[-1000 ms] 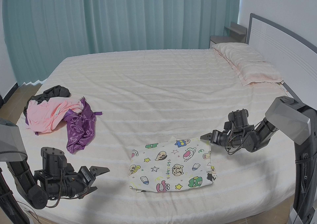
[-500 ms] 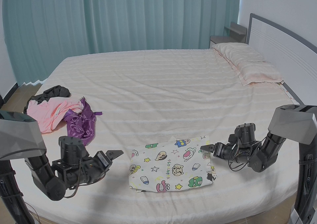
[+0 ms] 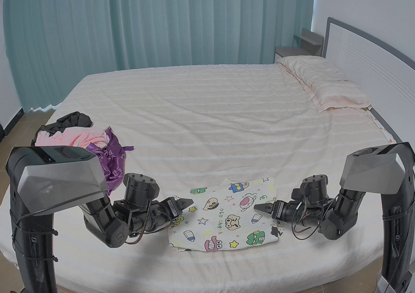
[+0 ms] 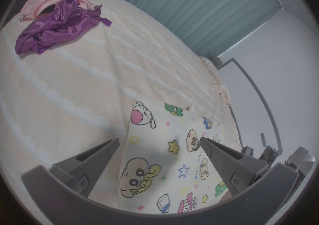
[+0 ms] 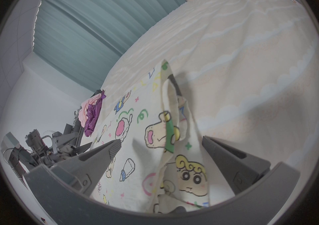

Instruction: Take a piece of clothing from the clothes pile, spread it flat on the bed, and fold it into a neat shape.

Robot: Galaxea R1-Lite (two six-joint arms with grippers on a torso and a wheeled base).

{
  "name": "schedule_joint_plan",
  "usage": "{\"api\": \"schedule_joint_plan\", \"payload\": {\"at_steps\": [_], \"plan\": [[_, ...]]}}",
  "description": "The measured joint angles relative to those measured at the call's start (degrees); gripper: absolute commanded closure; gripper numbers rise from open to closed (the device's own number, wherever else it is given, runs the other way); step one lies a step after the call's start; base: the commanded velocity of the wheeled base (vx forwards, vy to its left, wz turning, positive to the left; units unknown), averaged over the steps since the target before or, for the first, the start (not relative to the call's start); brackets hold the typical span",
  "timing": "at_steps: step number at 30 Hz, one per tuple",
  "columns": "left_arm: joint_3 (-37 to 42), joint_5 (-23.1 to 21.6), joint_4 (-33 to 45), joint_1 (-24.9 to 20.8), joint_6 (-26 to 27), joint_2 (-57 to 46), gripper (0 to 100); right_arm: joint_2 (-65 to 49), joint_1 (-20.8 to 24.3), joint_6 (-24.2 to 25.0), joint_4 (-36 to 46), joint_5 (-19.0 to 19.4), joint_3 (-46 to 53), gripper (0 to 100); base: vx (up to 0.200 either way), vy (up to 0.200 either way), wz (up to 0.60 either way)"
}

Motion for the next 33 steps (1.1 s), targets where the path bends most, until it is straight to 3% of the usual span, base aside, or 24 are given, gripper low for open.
{"api": "schedule_joint_plan", "payload": {"at_steps": [5, 12, 16, 17, 18, 33], "plan": [[-0.28, 0.63, 0.44, -1.34, 0.15, 1.02, 0, 1.78, 0.56, -0.72, -3.32, -0.33, 0.05, 0, 0.000, 0.000, 0.00], [-3.15, 6.12, 0.44, -2.65, 0.68, 3.41, 0, 3.11, 0.41, -0.93, -3.72, -0.15, -0.69, 0, 0.000, 0.000, 0.00], [-4.50, 6.67, 0.48, -3.22, 1.45, 4.61, 0, 3.36, 0.39, -1.21, -3.67, -0.12, -1.41, 0, 0.000, 0.000, 0.00], [-4.69, 6.70, 0.48, -3.33, 1.48, 4.83, 0, 3.41, 0.41, -1.39, -3.61, -0.15, -1.55, 100, 0.000, 0.000, 0.00], [-4.85, 6.78, 0.48, -3.50, 1.49, 5.05, 100, 3.46, 0.44, -1.65, -3.54, -0.20, -1.71, 100, 0.000, 0.000, 0.00], [-4.11, 6.97, -0.18, -4.21, 1.02, 5.60, 100, 4.11, 1.52, -2.02, -4.08, -0.59, -2.49, 100, 0.000, 0.000, 0.00]]}}
